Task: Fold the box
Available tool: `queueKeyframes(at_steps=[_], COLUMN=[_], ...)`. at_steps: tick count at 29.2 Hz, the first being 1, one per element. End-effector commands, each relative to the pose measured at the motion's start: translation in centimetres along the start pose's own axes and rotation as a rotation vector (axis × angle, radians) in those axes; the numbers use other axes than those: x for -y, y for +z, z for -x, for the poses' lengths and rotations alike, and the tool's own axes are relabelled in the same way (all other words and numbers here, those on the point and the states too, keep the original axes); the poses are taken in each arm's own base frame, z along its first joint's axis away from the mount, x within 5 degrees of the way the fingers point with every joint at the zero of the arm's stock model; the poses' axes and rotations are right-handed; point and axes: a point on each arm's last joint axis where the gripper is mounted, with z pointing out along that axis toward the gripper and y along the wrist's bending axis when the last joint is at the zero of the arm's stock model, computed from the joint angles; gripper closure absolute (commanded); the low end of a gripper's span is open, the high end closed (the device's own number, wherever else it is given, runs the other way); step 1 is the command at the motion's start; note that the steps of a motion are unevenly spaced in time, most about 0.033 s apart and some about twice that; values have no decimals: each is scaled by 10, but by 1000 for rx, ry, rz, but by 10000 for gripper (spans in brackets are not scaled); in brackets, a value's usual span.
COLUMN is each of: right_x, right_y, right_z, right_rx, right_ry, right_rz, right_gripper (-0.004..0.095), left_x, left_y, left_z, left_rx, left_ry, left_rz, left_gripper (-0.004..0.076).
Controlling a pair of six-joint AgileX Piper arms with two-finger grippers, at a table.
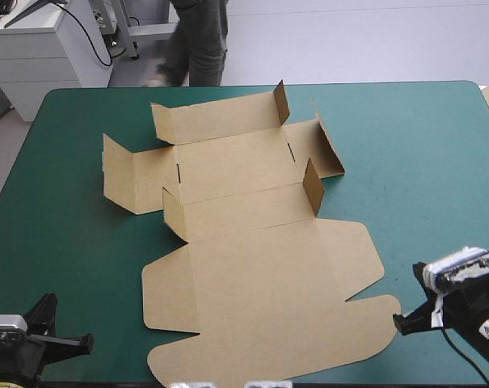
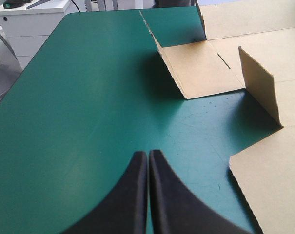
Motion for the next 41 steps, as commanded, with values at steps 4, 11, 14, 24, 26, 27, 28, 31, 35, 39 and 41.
queueKeyframes(at_steps=[4,11,14,24,26,27,28,31,35,39,41], right_x=[17,30,33,7,1,-2,-3,-6,-6,-5,-4], right_y=[34,80,102,170,187,196,204,223,240,250,256], right_z=[65,90,99,136,139,140,140,141,147,157,164], right_rx=[72,55,33,-66,-121,-157,-195,-278,-319,-330,-319], right_ry=[-76,-47,9,-119,-121,-118,-127,-131,-121,-65,-67], right_rz=[75,132,191,335,329,317,305,287,300,286,286], right_gripper=[921,921,921,921,921,921,921,906,743,454,327], left_x=[0,0,0,0,0,0,0,0,0,0,0], left_y=[-3,-3,-3,-3,-3,-3,-3,-3,-3,-3,-3], left_z=[14,14,14,14,14,14,14,14,14,14,14], left_rx=[85,85,85,85,85,85,85,85,85,85,85], left_ry=[-8,-8,-5,-5,-5,-5,-5,-5,-5,-5,-5], left_rz=[-4,-4,-4,-4,-4,-4,-4,-4,-4,-4,-4], left_gripper=[731,731,731,731,731,731,731,731,731,731,731])
